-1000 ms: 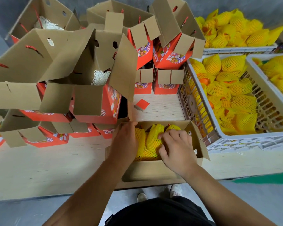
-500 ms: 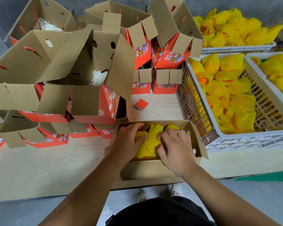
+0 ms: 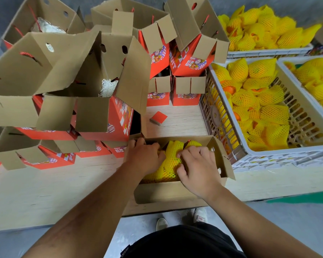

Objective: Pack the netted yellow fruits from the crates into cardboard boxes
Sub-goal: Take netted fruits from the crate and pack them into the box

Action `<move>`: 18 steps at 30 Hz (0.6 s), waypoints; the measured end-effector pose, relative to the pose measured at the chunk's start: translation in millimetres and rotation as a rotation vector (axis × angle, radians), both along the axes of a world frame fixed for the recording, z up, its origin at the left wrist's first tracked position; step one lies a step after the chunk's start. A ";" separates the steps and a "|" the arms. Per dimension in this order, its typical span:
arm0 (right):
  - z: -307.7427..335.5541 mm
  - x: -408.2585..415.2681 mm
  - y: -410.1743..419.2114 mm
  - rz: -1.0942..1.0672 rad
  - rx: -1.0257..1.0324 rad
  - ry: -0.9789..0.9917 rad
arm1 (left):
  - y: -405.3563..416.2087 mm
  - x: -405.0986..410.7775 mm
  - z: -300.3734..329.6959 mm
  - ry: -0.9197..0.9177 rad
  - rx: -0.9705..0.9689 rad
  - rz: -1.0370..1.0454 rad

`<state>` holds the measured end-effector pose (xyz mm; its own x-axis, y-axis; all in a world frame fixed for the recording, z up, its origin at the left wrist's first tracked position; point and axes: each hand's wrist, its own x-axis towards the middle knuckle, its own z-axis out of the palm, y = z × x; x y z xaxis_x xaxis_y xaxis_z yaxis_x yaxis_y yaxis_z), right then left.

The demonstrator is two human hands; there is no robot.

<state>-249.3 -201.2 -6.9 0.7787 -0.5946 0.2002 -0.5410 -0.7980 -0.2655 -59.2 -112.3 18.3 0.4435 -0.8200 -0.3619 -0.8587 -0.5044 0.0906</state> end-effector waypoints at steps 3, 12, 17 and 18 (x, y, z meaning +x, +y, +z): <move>-0.7 0.1 -0.8 0.006 -0.002 -0.002 | 2.1 4.7 5.6 -0.036 0.105 0.021; -3.9 -0.1 -1.0 0.010 -0.009 -0.013 | 3.1 -15.3 -7.0 0.036 -0.133 -0.105; -4.4 1.0 -2.0 0.013 0.005 -0.016 | -2.6 -6.1 -5.7 0.034 -0.068 -0.038; -4.4 0.8 -2.3 0.015 0.004 -0.021 | -1.8 -4.3 -5.9 0.007 -0.070 -0.045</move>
<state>-248.5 -203.6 -11.3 0.7832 -0.5836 0.2147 -0.5232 -0.8050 -0.2798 -63.6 -114.2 12.4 0.4032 -0.8624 -0.3061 -0.8797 -0.4574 0.1301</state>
